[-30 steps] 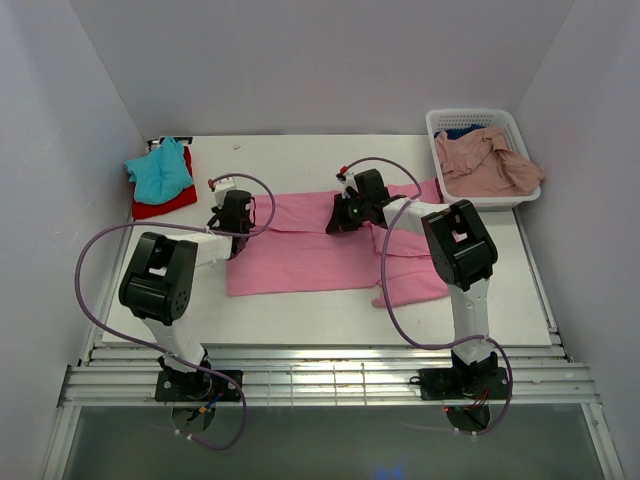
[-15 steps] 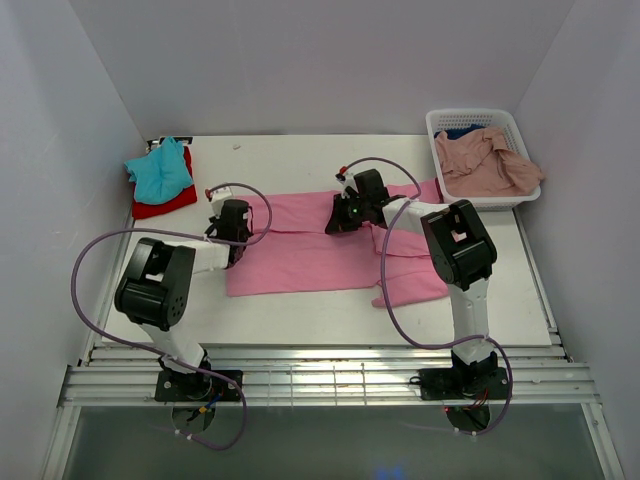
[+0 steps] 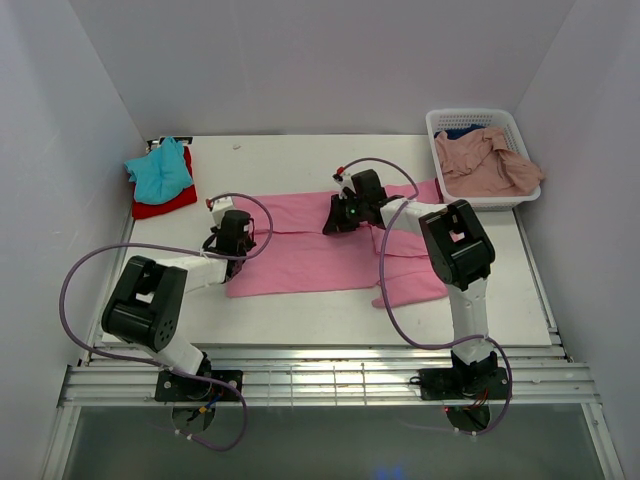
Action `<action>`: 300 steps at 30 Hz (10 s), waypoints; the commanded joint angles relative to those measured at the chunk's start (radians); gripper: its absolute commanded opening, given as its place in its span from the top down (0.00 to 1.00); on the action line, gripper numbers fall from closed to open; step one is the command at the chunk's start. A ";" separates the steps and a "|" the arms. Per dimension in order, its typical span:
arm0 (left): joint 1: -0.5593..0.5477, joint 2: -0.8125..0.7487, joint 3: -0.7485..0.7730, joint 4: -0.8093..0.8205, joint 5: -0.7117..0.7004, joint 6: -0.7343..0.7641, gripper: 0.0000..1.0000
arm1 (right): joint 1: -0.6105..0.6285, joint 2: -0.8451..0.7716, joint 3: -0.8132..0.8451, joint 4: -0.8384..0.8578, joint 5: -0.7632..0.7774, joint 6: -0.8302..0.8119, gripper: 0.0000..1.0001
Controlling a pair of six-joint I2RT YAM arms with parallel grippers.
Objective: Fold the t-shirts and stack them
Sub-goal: Fold the tshirt
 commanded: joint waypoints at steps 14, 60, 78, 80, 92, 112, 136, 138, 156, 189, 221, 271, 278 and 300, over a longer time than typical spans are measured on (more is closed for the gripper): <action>-0.009 -0.101 0.222 -0.056 -0.021 0.029 1.00 | 0.013 -0.211 0.194 -0.184 0.175 -0.095 0.72; 0.157 0.769 1.027 -0.509 0.199 0.058 1.00 | -0.216 0.407 0.769 -0.657 0.570 -0.078 0.92; 0.083 0.405 1.081 -0.113 0.071 0.388 0.47 | -0.234 -0.427 0.251 -0.333 0.703 -0.246 0.56; 0.047 0.298 0.971 -0.127 0.090 0.324 0.46 | -0.233 -0.504 0.177 -0.400 0.703 -0.195 0.56; -0.191 -0.001 0.416 -0.257 0.090 0.055 0.47 | -0.078 -0.689 -0.442 -0.476 0.807 0.007 0.59; -0.197 -0.055 0.247 -0.321 -0.091 0.021 0.47 | -0.009 -0.553 -0.530 -0.323 0.758 0.077 0.60; -0.191 -0.120 0.188 -0.492 -0.447 -0.044 0.47 | 0.005 -0.578 -0.455 -0.347 0.784 0.014 0.60; -0.191 -0.109 0.189 -0.513 -0.470 -0.060 0.40 | 0.005 -0.546 -0.449 -0.346 0.789 0.005 0.60; 0.049 -0.142 0.044 -0.282 -0.154 0.050 0.36 | 0.004 -0.423 -0.443 -0.267 0.741 -0.063 0.92; 0.114 0.005 0.077 -0.346 -0.128 0.009 0.59 | 0.004 -0.536 -0.453 -0.312 0.763 -0.066 0.92; 0.131 -0.003 0.219 -0.347 0.033 -0.014 1.00 | -0.022 -0.499 -0.199 -0.425 0.827 -0.104 0.92; 0.283 0.292 0.620 -0.340 0.182 -0.003 1.00 | -0.219 0.125 0.614 -0.669 0.729 -0.256 0.92; 0.290 0.322 0.643 -0.337 0.186 0.001 1.00 | -0.229 0.151 0.636 -0.677 0.723 -0.259 0.92; 0.304 0.443 0.733 -0.312 0.239 0.014 1.00 | -0.252 0.211 0.685 -0.678 0.714 -0.261 0.92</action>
